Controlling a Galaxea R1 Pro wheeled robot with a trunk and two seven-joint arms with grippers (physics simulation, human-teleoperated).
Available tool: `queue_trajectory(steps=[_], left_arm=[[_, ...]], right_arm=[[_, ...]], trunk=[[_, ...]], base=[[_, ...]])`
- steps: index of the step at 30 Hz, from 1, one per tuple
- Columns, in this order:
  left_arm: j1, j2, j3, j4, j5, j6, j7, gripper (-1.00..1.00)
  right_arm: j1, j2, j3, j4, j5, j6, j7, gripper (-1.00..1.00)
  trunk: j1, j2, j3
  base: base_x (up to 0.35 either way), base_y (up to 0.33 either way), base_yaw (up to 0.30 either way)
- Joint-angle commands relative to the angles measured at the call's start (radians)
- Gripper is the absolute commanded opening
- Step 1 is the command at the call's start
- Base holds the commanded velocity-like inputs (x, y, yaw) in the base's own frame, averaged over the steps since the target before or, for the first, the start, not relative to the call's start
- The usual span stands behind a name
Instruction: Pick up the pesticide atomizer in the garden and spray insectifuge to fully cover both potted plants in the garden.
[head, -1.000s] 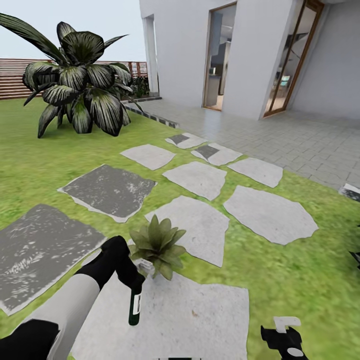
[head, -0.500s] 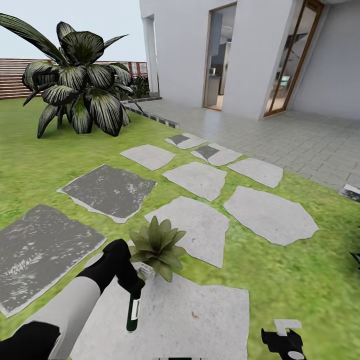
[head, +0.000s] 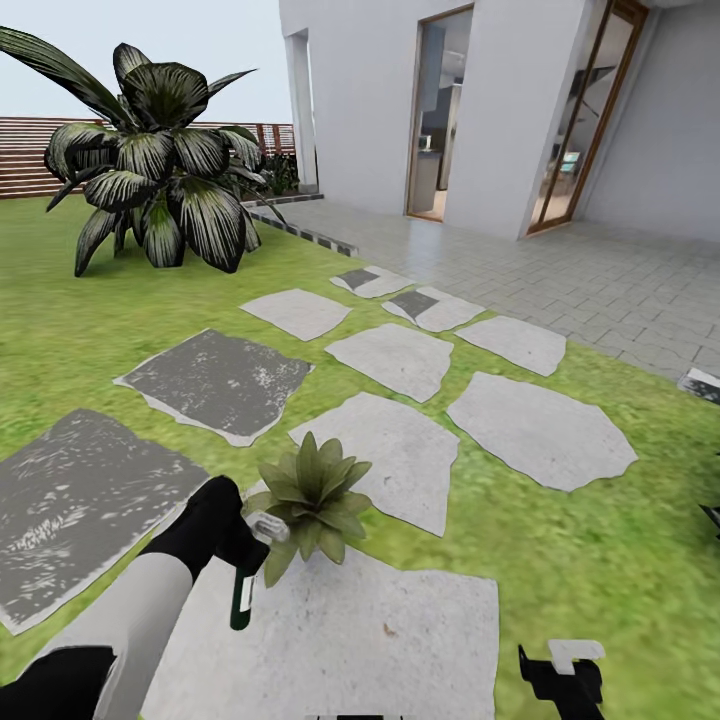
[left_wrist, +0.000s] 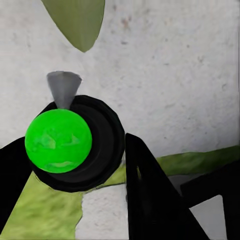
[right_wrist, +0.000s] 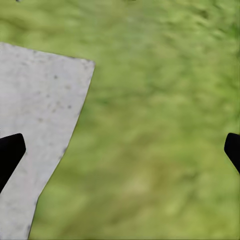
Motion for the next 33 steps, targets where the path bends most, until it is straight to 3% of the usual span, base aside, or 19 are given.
queue_trajectory(steps=[1,10,16,22,28,33], left_arm=[[0.001,-0.002,0.005,0.004,-0.007,0.005,-0.009,-1.0],[0.001,-0.045,0.002,0.005,-0.01,0.002,-0.008,-1.0],[0.0,-0.047,-0.002,-0.002,-0.009,0.003,-0.007,-1.0],[0.002,-0.047,-0.001,0.008,-0.008,0.005,-0.007,-1.0],[0.007,-0.046,0.002,0.01,-0.009,0.003,-0.007,-1.0],[0.065,-0.037,-0.001,-0.001,-0.012,0.001,-0.005,-1.0]], right_arm=[[-0.001,0.0,-0.005,0.002,0.01,-0.004,-0.007,1.0],[-0.001,0.007,-0.005,0.002,0.004,-0.004,-0.013,1.0],[-0.001,0.008,-0.005,0.002,0.004,-0.004,-0.013,1.0],[-0.001,0.008,-0.005,0.002,0.004,-0.004,-0.013,1.0],[-0.001,0.005,-0.005,0.001,0.005,-0.004,-0.013,1.0],[-0.001,0.003,-0.005,0.0,0.005,-0.004,-0.011,1.0]], trunk=[[0.0,0.0,-0.001],[0.0,0.0,-0.004],[0.0,0.0,-0.013],[0.023,-0.042,-0.041],[0.023,-0.042,-0.044],[0.023,-0.042,-0.044]], base=[[0.0,0.0,0.0],[0.0,0.0,0.0],[0.0,0.0,0.0],[0.0,0.0,0.0],[0.0,0.0,0.0],[0.004,-0.004,0.0]])
